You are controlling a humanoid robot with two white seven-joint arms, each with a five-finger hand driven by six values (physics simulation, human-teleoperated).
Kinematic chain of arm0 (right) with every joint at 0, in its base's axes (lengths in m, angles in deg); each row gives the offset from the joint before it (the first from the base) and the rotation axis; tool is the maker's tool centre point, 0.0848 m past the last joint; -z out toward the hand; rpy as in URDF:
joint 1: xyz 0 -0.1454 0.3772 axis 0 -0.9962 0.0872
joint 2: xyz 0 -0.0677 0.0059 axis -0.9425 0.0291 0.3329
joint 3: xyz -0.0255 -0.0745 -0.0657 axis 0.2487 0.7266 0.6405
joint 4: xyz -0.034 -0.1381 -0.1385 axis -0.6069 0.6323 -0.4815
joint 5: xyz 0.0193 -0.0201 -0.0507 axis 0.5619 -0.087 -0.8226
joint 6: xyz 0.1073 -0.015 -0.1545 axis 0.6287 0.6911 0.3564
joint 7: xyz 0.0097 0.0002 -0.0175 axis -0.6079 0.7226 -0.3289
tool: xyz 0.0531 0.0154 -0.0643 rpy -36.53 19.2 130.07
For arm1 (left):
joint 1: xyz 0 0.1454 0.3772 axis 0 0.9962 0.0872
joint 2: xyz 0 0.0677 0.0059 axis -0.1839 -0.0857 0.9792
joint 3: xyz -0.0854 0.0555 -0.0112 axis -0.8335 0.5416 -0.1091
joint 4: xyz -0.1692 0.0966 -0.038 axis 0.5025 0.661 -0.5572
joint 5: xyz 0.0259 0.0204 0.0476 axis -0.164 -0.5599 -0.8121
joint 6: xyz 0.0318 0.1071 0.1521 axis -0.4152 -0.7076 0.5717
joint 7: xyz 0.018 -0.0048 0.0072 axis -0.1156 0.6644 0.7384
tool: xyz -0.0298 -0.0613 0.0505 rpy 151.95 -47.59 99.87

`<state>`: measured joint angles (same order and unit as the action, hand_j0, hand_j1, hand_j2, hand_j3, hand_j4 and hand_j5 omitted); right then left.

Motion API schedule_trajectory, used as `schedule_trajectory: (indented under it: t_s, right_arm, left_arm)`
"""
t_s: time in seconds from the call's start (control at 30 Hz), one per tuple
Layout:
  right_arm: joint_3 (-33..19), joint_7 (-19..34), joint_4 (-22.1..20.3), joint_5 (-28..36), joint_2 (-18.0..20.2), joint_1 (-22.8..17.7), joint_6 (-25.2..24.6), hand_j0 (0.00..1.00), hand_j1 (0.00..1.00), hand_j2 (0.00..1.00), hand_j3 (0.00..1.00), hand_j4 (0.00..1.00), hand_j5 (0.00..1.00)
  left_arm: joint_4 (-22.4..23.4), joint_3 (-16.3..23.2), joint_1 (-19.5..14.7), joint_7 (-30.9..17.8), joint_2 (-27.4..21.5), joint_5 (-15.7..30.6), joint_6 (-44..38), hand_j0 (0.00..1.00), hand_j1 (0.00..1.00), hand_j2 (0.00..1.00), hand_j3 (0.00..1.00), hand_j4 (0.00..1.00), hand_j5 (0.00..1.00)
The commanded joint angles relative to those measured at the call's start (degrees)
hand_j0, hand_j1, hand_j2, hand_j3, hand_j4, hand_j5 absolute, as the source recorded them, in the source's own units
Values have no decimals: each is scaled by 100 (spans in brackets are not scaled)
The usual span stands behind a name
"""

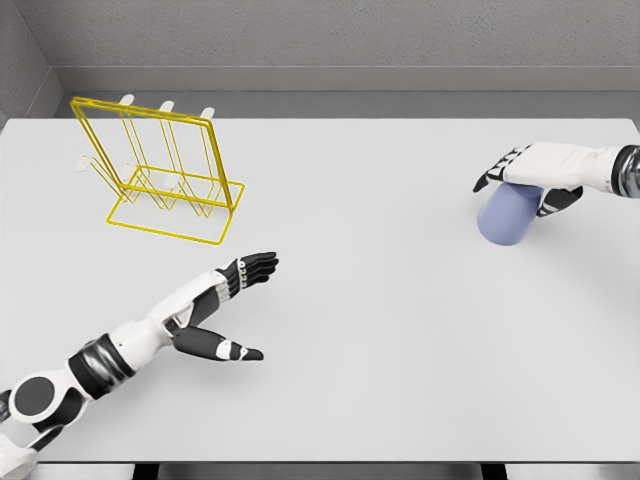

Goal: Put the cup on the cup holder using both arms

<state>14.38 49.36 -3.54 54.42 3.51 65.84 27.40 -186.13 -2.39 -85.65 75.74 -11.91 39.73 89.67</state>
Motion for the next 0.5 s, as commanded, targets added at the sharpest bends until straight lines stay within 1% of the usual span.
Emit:
schedule_trajectory:
  t_s: [0.0,0.03,0.07,0.1,0.33,0.37,0.4,0.43,0.47]
  right_arm:
    - [22,0,-2,51,2,0,-10,77,77,77,77,77,77]
    - [14,0,-2,51,2,0,-10,76,76,76,76,76,76]
    - [14,0,-2,77,2,0,-10,70,70,70,70,70,70]
    - [14,0,-2,86,2,0,-10,70,70,70,70,70,70]
    - [14,0,-2,51,11,0,-10,67,67,67,67,67,67]
    - [14,0,-2,51,11,0,-10,64,64,64,64,64,64]
    - [14,0,-2,60,11,0,-10,64,64,64,64,64,64]
    - [14,0,-2,69,11,0,-10,60,60,60,60,60,60]
    - [14,0,-2,69,11,0,-10,59,59,59,59,59,59]
  left_arm:
    - [128,13,0,0,156,20,-13,100,100,100,100,100,100]
    - [155,40,0,0,235,11,-13,100,100,100,100,100,100]
    - [234,40,-9,0,270,11,-13,100,100,100,100,100,100]
    - [295,48,0,0,332,11,-13,100,100,100,100,100,100]
    - [418,40,0,0,340,2,-4,100,100,100,100,100,100]
    - [427,40,-9,0,340,11,-4,100,100,100,100,100,100]
    - [427,40,-9,0,332,11,-4,100,100,100,100,100,100]
    - [427,31,-26,0,332,11,5,100,100,100,100,100,100]
    - [436,31,-62,0,332,11,5,100,100,100,100,100,100]
